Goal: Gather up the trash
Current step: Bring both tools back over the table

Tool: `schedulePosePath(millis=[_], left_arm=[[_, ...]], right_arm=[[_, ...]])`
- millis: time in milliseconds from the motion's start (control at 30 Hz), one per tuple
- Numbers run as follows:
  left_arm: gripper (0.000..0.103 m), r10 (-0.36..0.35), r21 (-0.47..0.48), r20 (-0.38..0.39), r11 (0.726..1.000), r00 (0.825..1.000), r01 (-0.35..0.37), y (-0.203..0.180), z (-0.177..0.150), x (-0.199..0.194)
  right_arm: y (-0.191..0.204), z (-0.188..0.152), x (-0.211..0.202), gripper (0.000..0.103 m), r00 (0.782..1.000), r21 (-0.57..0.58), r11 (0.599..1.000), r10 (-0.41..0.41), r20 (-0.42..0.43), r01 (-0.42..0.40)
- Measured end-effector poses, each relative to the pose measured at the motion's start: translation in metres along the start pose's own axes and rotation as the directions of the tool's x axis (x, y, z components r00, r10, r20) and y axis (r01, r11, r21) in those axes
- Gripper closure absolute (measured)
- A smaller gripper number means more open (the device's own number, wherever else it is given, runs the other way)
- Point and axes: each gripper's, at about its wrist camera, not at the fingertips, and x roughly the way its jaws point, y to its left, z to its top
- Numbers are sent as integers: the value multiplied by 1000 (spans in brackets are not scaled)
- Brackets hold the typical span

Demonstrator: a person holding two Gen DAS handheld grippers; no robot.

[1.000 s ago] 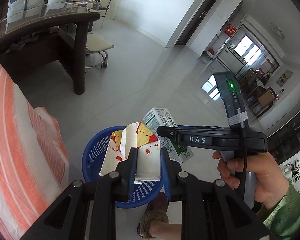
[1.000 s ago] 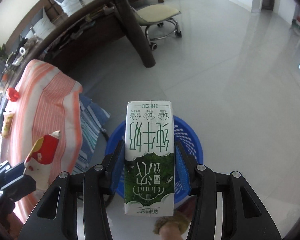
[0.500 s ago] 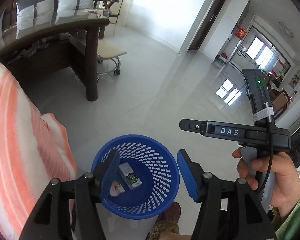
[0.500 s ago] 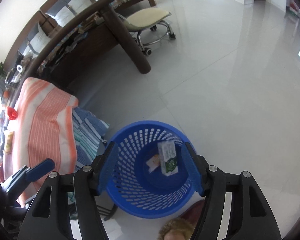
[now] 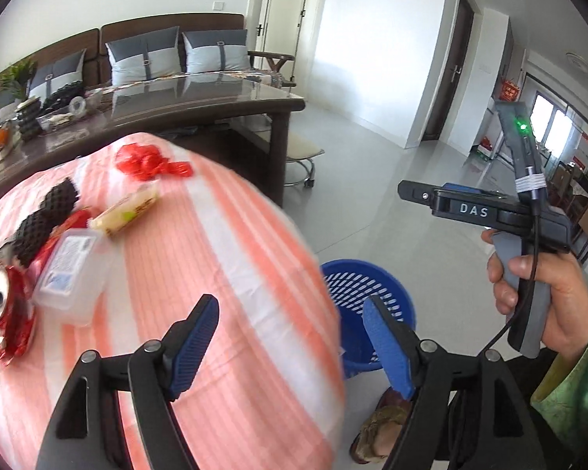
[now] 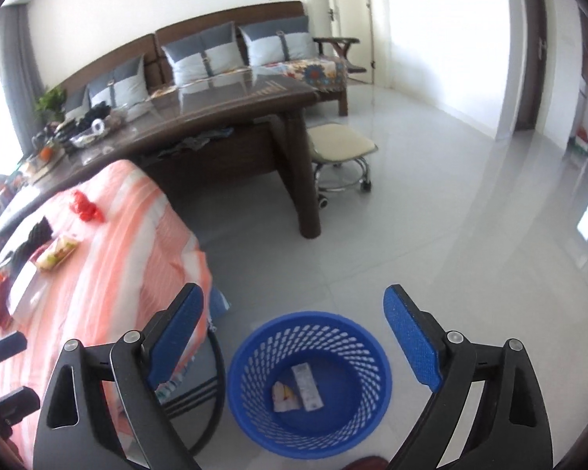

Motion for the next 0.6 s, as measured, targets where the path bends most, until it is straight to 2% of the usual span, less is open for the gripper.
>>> schedulePosePath(millis=[133, 333, 467, 600], left_arm=[[25, 96, -21, -35, 995, 995, -97, 48, -32, -30], [25, 242, -122, -63, 961, 968, -248, 131, -73, -69], [25, 281, -187, -91, 937, 955, -294, 176, -91, -88], [25, 296, -211, -140, 924, 945, -320, 204, -104, -92]], right_arm=[[76, -20, -15, 9, 994, -125, 987, 107, 11, -105], [182, -61, -31, 9, 966, -270, 927, 255, -50, -258], [235, -85, -26, 9, 957, -340, 895, 266, -114, -289], [274, -99, -16, 9, 951, -356, 884, 254, -177, -302]])
